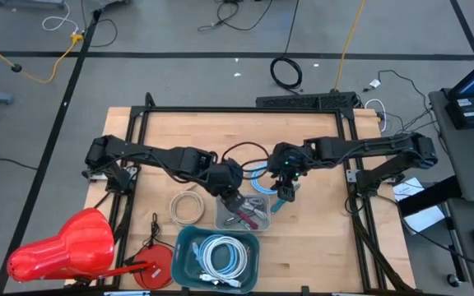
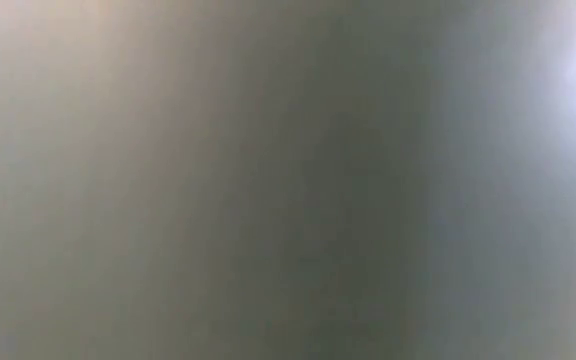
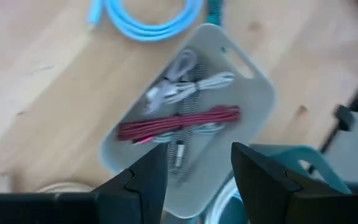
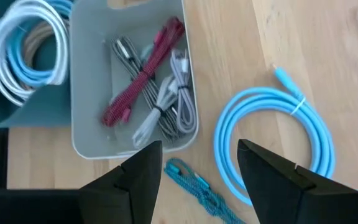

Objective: Pick & Place USB Port
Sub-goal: Put the brown HDMI cable into the blue bin

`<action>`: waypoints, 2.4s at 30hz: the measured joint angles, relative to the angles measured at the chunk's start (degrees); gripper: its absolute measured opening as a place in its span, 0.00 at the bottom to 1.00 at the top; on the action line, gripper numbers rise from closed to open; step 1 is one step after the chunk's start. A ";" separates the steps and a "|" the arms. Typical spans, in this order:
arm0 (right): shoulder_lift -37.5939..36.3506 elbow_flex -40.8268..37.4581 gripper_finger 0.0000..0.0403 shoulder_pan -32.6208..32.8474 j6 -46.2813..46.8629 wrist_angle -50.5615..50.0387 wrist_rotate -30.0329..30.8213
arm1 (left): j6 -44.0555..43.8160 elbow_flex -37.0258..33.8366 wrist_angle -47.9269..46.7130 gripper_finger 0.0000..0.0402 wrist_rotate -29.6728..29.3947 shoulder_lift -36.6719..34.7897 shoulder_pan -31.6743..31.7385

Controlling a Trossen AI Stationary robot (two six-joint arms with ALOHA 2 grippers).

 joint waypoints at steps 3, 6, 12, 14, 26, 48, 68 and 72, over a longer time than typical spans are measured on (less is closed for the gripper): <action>0.05 -0.01 0.50 0.00 -0.02 -0.40 0.00 | -3.24 0.00 -4.72 0.45 -3.21 0.00 0.19; 0.05 -0.01 0.50 0.00 0.00 -1.95 0.11 | -8.36 0.02 -14.00 0.45 -7.50 0.00 0.89; 0.05 -0.13 0.50 0.00 -0.02 -6.81 3.66 | -17.33 -0.08 -31.75 0.45 -13.68 -0.42 1.89; 0.00 -0.79 0.50 -0.01 0.30 -7.10 4.85 | -18.68 -1.44 -30.63 0.45 -14.47 -2.45 1.92; -3.96 -5.70 0.50 -0.04 3.24 -5.23 4.68 | -33.63 -26.79 -21.46 0.45 -8.10 -17.36 0.83; -8.22 -6.50 0.50 -0.09 5.35 0.57 4.46 | -37.86 -58.94 9.63 0.45 -1.25 -21.77 -7.24; -8.19 -6.50 0.50 -0.09 5.37 0.60 4.44 | -34.56 -52.44 9.05 0.08 -4.83 -28.76 -0.09; -8.19 -6.50 0.50 -0.09 5.35 0.60 4.44 | -28.58 -45.44 11.49 0.08 -4.13 -30.91 0.20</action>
